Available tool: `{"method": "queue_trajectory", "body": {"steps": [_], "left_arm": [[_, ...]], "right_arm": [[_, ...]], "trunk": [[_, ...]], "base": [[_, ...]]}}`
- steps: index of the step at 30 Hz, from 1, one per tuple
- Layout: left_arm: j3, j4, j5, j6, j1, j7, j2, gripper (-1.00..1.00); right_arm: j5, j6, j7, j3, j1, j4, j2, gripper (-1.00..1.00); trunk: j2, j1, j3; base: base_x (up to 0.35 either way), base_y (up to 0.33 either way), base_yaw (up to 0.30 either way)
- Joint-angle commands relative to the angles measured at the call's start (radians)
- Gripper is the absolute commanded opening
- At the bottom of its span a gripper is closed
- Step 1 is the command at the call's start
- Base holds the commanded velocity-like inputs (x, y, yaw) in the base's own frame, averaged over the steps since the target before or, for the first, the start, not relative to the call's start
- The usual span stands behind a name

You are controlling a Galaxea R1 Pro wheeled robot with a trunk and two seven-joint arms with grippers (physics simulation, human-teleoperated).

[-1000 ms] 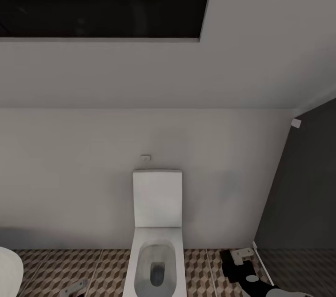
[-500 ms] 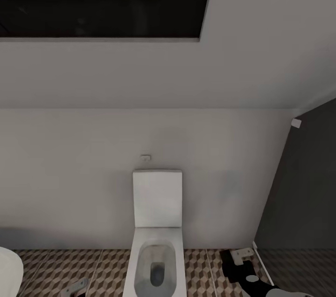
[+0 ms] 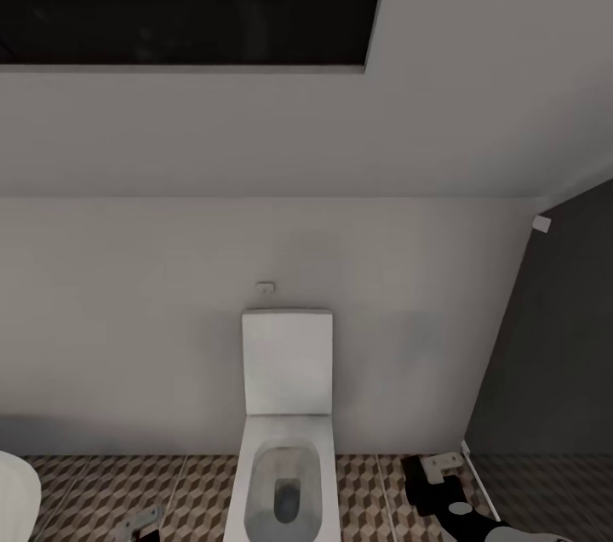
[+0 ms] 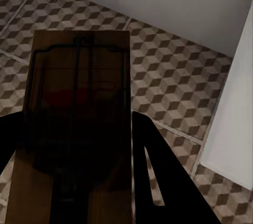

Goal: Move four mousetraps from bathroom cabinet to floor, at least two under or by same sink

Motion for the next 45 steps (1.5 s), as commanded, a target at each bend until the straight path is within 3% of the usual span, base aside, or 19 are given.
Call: {"method": "queue_trajectory", "body": {"steps": [1,8,12,14,18,21,25,29,32,45], "left_arm": [[-0.008,-0.012,-0.002,-0.003,-0.001,0.007,0.003,-1.00],[-0.008,-0.148,-0.007,0.010,-0.004,0.035,0.038,-1.00],[-0.009,-0.239,-0.011,0.022,-0.007,0.098,0.044,-1.00],[-0.009,-0.283,-0.019,0.059,-0.010,0.146,0.046,-1.00],[-0.009,-0.404,-0.074,0.201,-0.014,0.242,0.048,-1.00],[-0.009,-0.446,-0.121,0.244,-0.015,0.267,0.041,-1.00],[-0.009,-0.465,-0.162,0.261,-0.015,0.290,0.033,-1.00],[-0.009,-0.474,-0.173,0.267,-0.015,0.301,0.036,-1.00],[-0.009,-0.476,-0.174,0.267,-0.015,0.302,0.035,-1.00],[-0.009,-0.474,-0.178,0.268,-0.015,0.303,0.034,-1.00]], "right_arm": [[-0.010,-0.005,0.000,0.008,-0.001,0.003,0.001,-1.00],[-0.010,-0.005,0.000,0.009,-0.001,0.001,-0.002,-1.00],[-0.012,-0.005,0.001,0.007,-0.001,-0.002,-0.010,-1.00],[-0.013,-0.005,0.002,0.006,-0.001,-0.003,-0.012,-1.00],[-0.017,-0.005,0.004,0.000,-0.001,-0.008,-0.013,-1.00],[-0.025,-0.005,0.010,-0.002,-0.001,-0.009,-0.013,-1.00],[-0.047,-0.003,0.085,-0.003,-0.001,-0.009,-0.014,-1.00],[-0.083,-0.002,0.190,-0.002,-0.001,-0.005,-0.016,-1.00],[-0.095,-0.003,0.213,-0.002,-0.001,-0.004,-0.016,-1.00],[-0.097,-0.004,0.151,-0.001,-0.001,-0.005,-0.016,-1.00]], "trunk": [[-0.008,0.004,-0.004],[-0.057,0.031,-0.026],[-0.085,0.046,-0.038],[-0.099,0.054,-0.044],[-0.127,0.069,-0.057],[-0.148,0.081,-0.066],[-0.176,0.096,-0.079],[-0.204,0.112,-0.091],[-0.225,0.123,-0.101],[-0.316,0.173,-0.141]], "base": [[0.000,0.000,0.000],[0.000,0.000,0.000],[0.000,0.000,0.000],[0.000,0.000,0.000],[0.000,0.000,0.000],[0.000,0.000,0.000],[0.000,0.000,0.000],[0.000,0.000,0.000],[0.000,0.000,0.000],[0.000,0.000,0.000]]}}
